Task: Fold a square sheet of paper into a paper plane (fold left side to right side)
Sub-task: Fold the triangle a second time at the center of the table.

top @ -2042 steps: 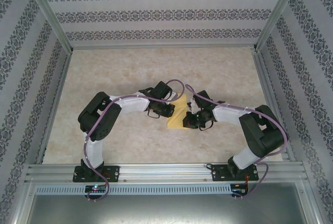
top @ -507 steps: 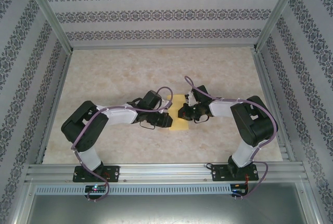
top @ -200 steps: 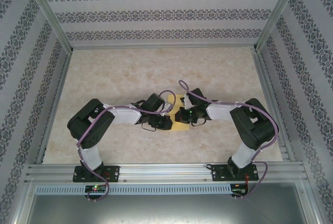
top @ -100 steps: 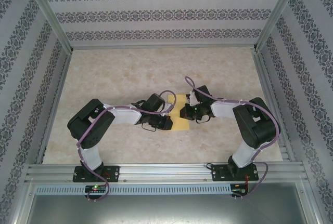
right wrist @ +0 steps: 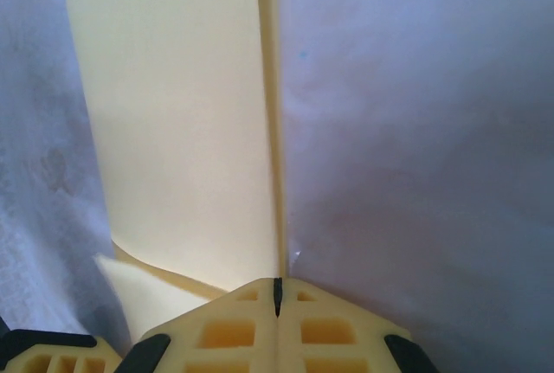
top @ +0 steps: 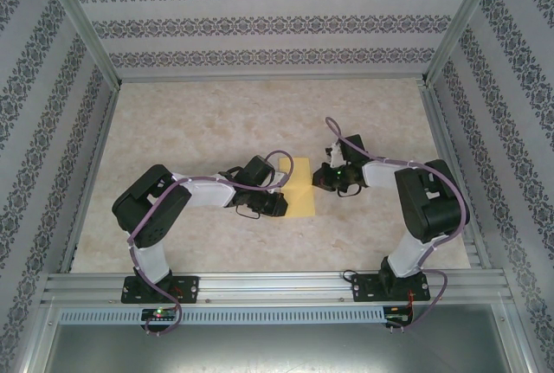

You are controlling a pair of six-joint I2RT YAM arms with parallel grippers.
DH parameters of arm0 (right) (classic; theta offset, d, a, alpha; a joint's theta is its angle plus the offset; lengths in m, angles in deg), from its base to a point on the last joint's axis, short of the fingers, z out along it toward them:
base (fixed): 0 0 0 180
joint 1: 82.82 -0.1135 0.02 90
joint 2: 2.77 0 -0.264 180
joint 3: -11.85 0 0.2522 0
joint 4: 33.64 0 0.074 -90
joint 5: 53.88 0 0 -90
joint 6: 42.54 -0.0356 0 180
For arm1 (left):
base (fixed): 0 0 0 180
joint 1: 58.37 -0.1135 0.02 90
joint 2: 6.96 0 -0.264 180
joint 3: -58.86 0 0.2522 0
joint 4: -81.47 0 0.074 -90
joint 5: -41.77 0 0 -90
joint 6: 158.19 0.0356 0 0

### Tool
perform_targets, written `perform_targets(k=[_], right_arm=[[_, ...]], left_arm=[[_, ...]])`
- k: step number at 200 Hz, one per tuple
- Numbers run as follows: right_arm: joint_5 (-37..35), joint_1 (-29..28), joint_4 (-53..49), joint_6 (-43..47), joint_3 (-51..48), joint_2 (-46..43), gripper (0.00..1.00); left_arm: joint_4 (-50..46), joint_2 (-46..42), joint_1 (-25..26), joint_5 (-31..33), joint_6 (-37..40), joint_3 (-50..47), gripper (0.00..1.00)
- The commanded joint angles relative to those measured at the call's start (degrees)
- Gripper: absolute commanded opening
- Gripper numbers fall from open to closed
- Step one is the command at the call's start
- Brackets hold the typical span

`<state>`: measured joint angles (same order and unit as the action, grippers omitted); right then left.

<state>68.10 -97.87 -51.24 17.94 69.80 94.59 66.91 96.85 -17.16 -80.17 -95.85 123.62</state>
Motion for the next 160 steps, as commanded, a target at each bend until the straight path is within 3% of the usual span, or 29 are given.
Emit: perform_targets(k=[1, 35, 65, 107, 160], right_arm=[[-0.96, 0.2, -2.05, 1.31, 0.61, -4.89, 0.0], [0.99, -4.4, -2.05, -1.4, -1.0, -8.39, 0.0], [1.76, -8.34, 2.26, -5.03, -2.06, -6.26, 0.0], [1.37, -8.96, 2.69, -5.67, 0.14, 0.11, 0.0], [-1.04, -8.77, -2.49, -3.74, 0.73, 2.06, 0.0]], left_arm=[[-3.32, 1.31, 0.87, 2.01, 0.52, -1.26, 0.12], [-3.57, 0.97, 1.05, 2.12, 0.59, -0.65, 0.12], [-3.61, 0.7, 1.06, 2.24, 0.6, -0.55, 0.12], [-3.44, -0.37, 1.06, 1.55, 0.52, 0.18, 0.13], [-1.47, -3.44, 1.02, -1.51, -0.9, 2.46, 0.16]])
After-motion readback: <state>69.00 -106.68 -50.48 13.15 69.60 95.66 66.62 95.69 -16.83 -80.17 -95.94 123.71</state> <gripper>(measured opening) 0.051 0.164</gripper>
